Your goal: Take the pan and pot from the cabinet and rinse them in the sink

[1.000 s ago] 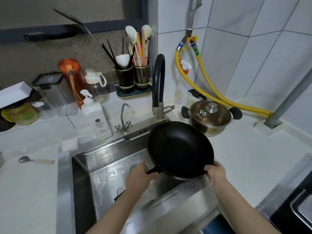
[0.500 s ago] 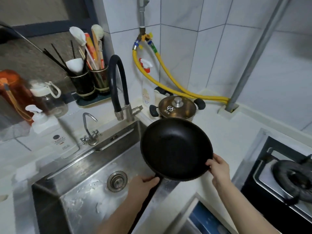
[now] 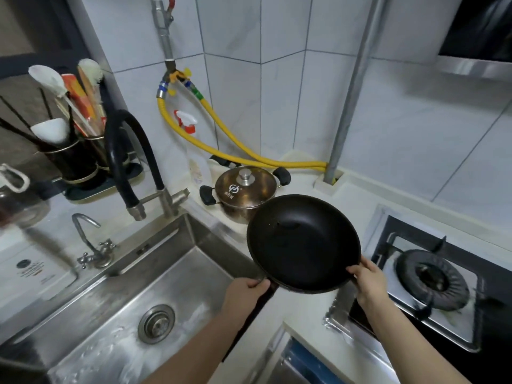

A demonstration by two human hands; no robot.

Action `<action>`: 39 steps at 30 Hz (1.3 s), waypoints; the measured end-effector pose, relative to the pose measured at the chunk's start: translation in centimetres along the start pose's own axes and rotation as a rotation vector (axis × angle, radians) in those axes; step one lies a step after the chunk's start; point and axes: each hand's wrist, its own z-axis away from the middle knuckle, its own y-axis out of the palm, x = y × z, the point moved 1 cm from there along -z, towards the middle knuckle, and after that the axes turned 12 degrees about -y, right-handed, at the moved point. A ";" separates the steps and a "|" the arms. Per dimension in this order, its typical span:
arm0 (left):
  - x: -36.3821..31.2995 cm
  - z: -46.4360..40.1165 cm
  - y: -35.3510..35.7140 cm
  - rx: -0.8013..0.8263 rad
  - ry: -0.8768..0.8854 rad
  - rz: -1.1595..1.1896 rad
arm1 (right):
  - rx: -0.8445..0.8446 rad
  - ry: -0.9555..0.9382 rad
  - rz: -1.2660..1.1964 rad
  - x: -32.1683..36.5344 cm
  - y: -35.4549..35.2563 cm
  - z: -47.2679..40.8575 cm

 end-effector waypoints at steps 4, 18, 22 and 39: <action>-1.7 -1.4 2.1 -0.014 0.044 -0.092 | -0.024 0.011 -0.025 0.6 -1.5 -2.1; -4.8 -6.3 6.3 -0.106 0.041 -0.234 | 0.037 -0.010 -0.050 1.0 -3.7 -7.9; -5.1 -6.9 6.5 -0.137 0.069 -0.206 | 0.060 -0.014 -0.037 0.6 -3.5 -9.1; -6.6 -7.3 6.2 -0.051 0.174 -0.591 | 0.296 -0.305 1.156 1.4 -1.3 -10.2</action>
